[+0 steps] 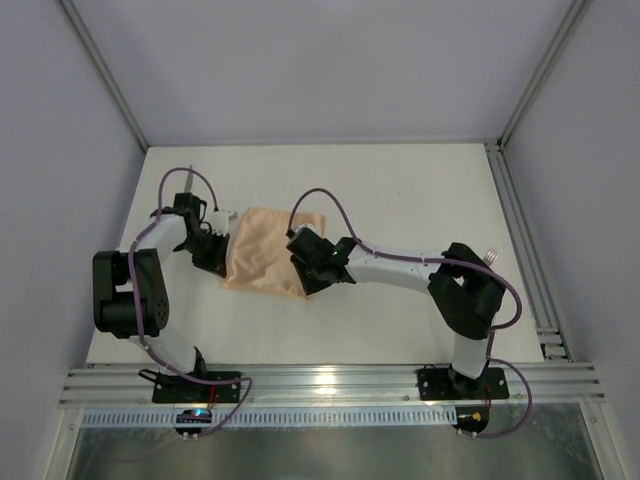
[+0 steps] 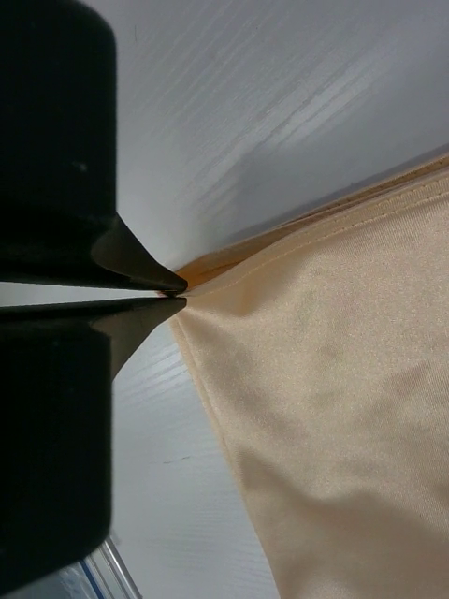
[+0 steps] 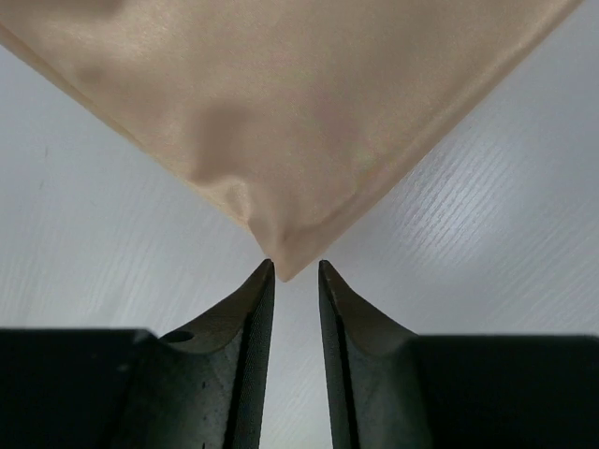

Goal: Fold the napkin into a case and place the utensils inside
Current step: Fold the rectangle-folded napkin at the center of the board.

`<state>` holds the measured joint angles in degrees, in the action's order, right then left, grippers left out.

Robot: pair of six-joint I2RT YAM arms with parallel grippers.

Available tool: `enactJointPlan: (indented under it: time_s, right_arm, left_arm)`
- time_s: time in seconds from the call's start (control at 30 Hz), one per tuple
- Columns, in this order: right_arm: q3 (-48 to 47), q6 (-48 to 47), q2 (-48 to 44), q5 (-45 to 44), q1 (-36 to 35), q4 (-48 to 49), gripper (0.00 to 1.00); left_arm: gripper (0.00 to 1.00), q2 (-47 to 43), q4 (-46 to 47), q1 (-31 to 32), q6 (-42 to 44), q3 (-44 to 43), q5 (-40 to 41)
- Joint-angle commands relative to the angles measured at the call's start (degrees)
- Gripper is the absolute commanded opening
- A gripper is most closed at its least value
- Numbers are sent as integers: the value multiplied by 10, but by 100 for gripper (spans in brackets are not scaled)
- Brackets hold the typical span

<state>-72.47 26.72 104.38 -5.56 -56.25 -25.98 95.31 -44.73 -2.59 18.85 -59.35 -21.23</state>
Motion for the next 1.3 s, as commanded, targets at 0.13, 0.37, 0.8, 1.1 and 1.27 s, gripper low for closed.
enactJointPlan:
  time_s: [0.13, 0.37, 0.8, 1.1, 1.27]
  right_arm:
    - [-15, -12, 38, -9, -7, -12, 32]
    - [10, 3, 42, 13, -7, 19, 20]
    - [42, 26, 24, 23, -6, 29, 4]
    - [63, 34, 12, 35, -6, 38, 4]
    - [77, 41, 8, 42, -6, 50, 4]
  left_arm:
    - [0, -2, -11, 1, 14, 1, -25]
    - [0, -9, -23, 1, 22, 5, -33]
    - [0, -37, -91, 0, 41, -12, -41]
    - [0, -45, -100, 0, 53, 14, 58]
    - [0, -23, -91, 1, 68, 41, 71]
